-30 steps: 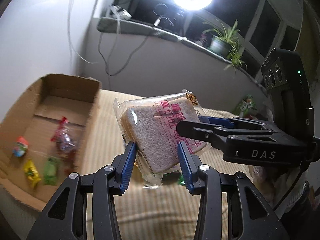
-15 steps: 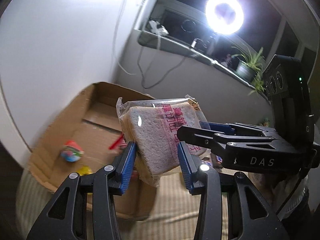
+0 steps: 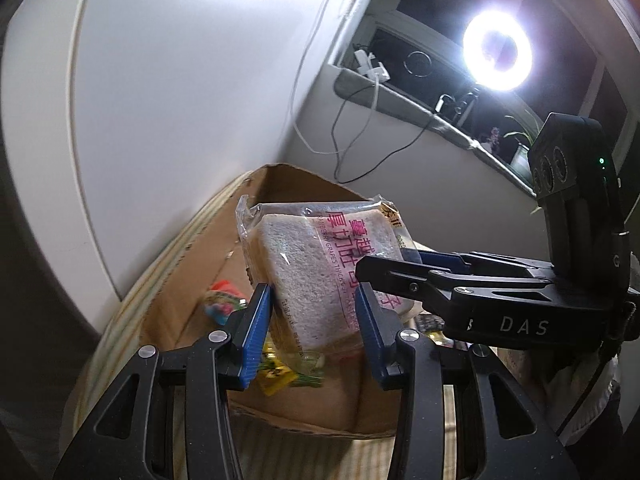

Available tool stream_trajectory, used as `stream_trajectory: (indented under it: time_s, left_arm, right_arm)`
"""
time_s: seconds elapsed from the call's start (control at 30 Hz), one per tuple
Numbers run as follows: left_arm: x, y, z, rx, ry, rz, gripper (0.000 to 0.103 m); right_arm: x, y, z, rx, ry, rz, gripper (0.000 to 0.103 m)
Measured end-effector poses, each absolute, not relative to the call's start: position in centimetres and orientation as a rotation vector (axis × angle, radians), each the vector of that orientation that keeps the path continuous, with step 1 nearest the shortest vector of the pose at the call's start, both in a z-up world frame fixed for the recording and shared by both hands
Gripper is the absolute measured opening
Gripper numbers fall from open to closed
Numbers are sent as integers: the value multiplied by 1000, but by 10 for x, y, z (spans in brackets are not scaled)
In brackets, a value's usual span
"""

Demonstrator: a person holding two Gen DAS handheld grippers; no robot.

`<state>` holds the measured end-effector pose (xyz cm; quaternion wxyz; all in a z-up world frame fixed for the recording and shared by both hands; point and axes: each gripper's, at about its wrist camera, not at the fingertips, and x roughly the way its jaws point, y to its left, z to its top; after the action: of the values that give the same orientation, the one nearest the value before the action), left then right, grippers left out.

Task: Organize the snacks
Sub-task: 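Lift the bread bag with both tools, lower it into the box, release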

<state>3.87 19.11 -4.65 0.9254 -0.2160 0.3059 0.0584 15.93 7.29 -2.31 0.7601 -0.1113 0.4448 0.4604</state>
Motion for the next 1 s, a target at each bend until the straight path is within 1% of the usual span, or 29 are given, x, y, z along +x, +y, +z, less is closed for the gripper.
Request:
stream_trajectory:
  time_s: [0.23, 0.63, 0.7, 0.77, 1.0]
  left_arm:
    - [42, 204, -57, -472, 648, 150, 40]
    - [45, 204, -56, -461, 646, 179, 40]
    - [43, 202, -53, -446, 639, 186, 40]
    - [40, 200, -50, -432, 634, 188, 40]
    - [29, 192, -41, -421, 613, 185, 40]
  right_arm:
    - [163, 94, -39, -257, 1005, 1017, 56]
    - [165, 97, -43, -278, 1002, 1002, 57]
    - [163, 95, -41, -284, 993, 1001, 58]
    - [160, 92, -37, -291, 976, 995, 62]
    - [155, 70, -24, -270, 941, 976, 64]
